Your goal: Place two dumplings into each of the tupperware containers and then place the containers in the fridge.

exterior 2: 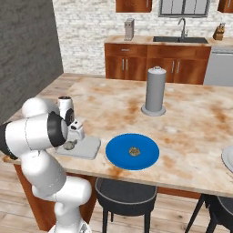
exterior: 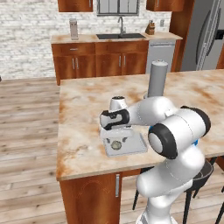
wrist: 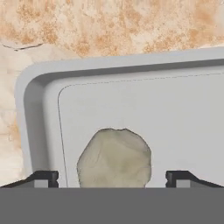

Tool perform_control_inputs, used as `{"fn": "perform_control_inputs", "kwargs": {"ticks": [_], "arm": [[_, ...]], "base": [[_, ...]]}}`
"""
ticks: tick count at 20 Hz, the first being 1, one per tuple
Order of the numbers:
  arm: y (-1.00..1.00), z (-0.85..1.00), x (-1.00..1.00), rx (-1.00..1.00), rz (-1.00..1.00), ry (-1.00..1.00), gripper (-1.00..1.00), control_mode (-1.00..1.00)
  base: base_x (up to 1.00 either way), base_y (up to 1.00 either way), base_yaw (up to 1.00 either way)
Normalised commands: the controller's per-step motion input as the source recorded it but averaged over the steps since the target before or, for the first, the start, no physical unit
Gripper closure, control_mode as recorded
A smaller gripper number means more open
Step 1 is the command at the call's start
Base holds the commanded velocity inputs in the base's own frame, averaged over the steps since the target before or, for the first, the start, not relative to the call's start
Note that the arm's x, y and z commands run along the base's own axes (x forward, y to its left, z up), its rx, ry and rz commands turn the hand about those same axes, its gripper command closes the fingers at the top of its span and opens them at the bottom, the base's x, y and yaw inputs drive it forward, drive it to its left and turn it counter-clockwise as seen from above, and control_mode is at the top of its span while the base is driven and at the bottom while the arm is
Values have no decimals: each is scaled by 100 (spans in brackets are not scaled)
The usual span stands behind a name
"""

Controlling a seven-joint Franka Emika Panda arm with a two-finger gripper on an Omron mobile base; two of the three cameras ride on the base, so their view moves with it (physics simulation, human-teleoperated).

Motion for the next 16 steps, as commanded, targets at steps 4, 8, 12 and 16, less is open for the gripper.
{"fn": "perform_control_inputs", "kwargs": {"ticks": [4, 8, 12, 16], "arm": [[-89, 34, -23, 2, 0, 0, -100, -100], [-100, 18, -3, 8, -2, 1, -100, -100], [-100, 0, 5, 2, -7, 2, -100, -100], [-88, 0, 6, 0, -9, 1, -100, -100]], "base": [[0, 0, 0], [0, 0, 0], [0, 0, 0], [0, 0, 0]]}}
